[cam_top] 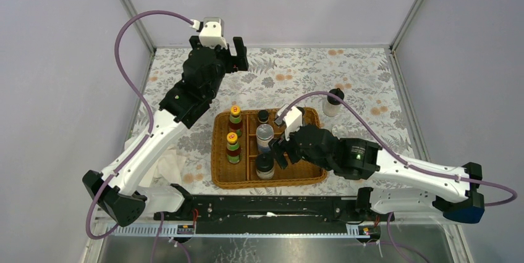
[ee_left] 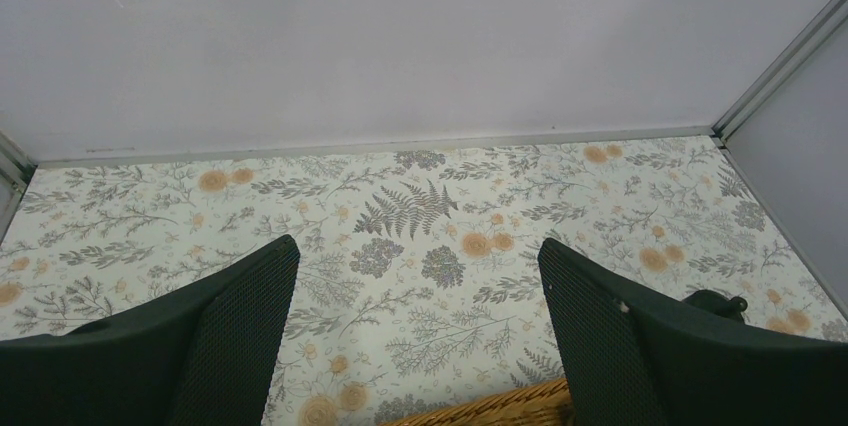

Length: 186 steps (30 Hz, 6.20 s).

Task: Organize the condiment bottles
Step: Place the bottle in the storage box, then pick up the bottle from the center of the board.

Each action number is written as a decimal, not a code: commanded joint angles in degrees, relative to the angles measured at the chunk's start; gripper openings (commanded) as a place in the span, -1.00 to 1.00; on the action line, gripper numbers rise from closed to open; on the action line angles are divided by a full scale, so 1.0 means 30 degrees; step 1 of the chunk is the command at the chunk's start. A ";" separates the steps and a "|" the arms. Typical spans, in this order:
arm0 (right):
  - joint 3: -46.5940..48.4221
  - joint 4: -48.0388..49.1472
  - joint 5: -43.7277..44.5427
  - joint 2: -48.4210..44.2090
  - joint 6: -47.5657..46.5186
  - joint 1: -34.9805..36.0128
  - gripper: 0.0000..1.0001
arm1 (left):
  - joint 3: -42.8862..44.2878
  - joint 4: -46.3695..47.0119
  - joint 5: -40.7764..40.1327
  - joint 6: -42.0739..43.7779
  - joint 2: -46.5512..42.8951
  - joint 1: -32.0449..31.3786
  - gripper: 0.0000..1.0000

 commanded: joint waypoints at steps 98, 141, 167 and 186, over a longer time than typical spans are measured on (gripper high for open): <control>0.6175 -0.6499 -0.0740 0.3403 0.6766 -1.8313 0.60 | -0.4162 0.0685 0.2173 -0.1866 -0.1450 0.0181 0.89; 0.3819 -0.1770 0.9984 0.0278 0.7832 -1.8906 0.71 | -0.2300 0.1212 1.2180 0.4413 0.1795 -0.7746 0.86; 0.4088 0.2947 0.3450 0.2613 0.7880 -2.2664 0.69 | -0.6114 1.4069 0.9654 0.7218 0.8432 -1.1310 0.92; 0.3081 0.5507 0.1674 0.2286 0.7159 -2.2659 0.67 | -0.5017 1.6919 1.3154 0.4508 1.1125 -0.8238 0.97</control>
